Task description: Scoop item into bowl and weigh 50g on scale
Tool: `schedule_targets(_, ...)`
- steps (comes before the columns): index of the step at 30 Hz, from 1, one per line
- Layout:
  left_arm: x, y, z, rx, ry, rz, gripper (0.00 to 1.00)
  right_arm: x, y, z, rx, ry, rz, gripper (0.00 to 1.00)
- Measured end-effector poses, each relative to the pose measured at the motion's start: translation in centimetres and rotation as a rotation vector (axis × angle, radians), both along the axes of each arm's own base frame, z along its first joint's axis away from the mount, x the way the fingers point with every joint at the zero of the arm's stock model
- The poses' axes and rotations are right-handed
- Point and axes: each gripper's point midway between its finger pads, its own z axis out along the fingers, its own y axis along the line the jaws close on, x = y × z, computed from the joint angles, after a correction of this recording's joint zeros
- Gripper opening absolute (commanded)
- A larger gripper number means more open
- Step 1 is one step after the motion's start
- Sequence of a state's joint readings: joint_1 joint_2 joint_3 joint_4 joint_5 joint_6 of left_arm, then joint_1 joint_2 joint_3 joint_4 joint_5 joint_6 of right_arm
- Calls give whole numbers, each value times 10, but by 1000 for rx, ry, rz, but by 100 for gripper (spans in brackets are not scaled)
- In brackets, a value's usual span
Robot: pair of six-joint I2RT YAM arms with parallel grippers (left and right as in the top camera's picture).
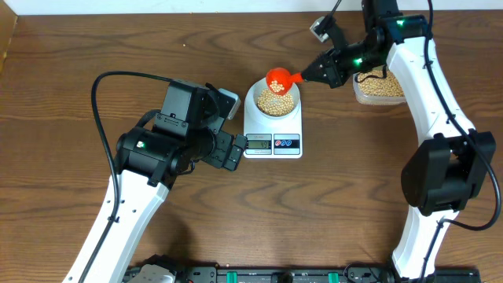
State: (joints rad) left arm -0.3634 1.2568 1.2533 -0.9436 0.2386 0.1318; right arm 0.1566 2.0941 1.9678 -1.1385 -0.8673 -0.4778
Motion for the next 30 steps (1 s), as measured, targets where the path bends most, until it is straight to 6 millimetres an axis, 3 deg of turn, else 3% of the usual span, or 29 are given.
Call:
schedule_targets(6,0,0,0,0,0,0,95,-6,0,-3,-23,-31,49,1)
schedule_targets(11,0,0,0,0,0,0,95,11,-9,-11,-106,-105,23,1)
schedule_targets(15,0,0,0,0,0,0,95,7,-12,-15,-138,-110,40,1)
schedule_targets(30,0,0,0,0,0,0,95,-1,11,-22,-198,-162,117,1)
